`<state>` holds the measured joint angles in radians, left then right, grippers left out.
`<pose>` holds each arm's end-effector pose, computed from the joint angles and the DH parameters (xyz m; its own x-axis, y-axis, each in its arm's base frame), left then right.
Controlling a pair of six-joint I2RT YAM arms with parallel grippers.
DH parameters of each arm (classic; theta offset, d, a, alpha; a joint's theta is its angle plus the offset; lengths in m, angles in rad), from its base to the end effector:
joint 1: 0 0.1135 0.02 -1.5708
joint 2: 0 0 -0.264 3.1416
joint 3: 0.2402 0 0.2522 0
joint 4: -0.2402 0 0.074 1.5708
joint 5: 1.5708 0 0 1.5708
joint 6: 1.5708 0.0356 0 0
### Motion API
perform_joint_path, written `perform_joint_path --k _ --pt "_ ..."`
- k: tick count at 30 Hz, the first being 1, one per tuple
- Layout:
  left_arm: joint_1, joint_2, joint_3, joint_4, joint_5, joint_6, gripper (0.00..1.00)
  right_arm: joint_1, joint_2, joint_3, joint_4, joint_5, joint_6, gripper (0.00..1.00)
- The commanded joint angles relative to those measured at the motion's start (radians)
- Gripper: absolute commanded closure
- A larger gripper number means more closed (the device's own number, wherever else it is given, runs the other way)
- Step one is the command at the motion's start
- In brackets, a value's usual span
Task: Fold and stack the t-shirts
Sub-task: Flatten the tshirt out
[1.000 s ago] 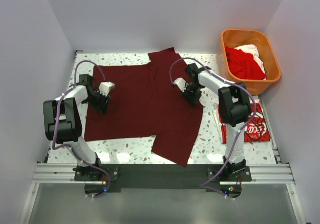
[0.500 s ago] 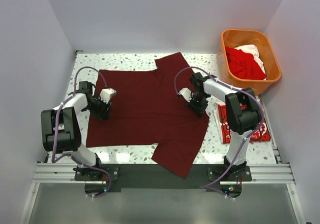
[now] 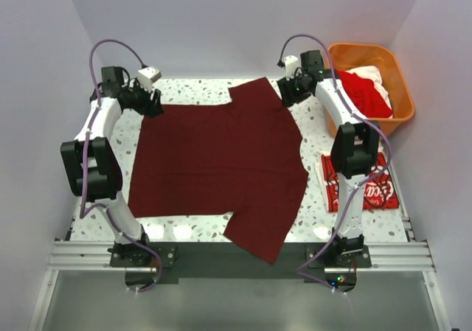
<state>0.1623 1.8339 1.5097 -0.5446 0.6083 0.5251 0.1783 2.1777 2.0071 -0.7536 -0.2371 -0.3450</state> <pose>0.4046 0.0456 0.2684 -0.5359 0.3291 -0.7775 0.5781 0.8142 -0.0539 0.4784 0.0947 0.2612 -0.6338 -0.4482 -0.6304 -0.5589 0.8288 -0.0273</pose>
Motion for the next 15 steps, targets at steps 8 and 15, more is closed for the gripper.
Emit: perform_joint_path --k 8,15 --pt "0.028 0.212 0.196 0.299 0.010 -0.197 0.37 -0.022 0.318 0.289 0.384 0.027 0.317 0.45" --pt "0.052 0.306 0.256 0.290 -0.004 -0.226 0.37 -0.020 0.441 0.381 0.532 0.038 0.366 0.50"
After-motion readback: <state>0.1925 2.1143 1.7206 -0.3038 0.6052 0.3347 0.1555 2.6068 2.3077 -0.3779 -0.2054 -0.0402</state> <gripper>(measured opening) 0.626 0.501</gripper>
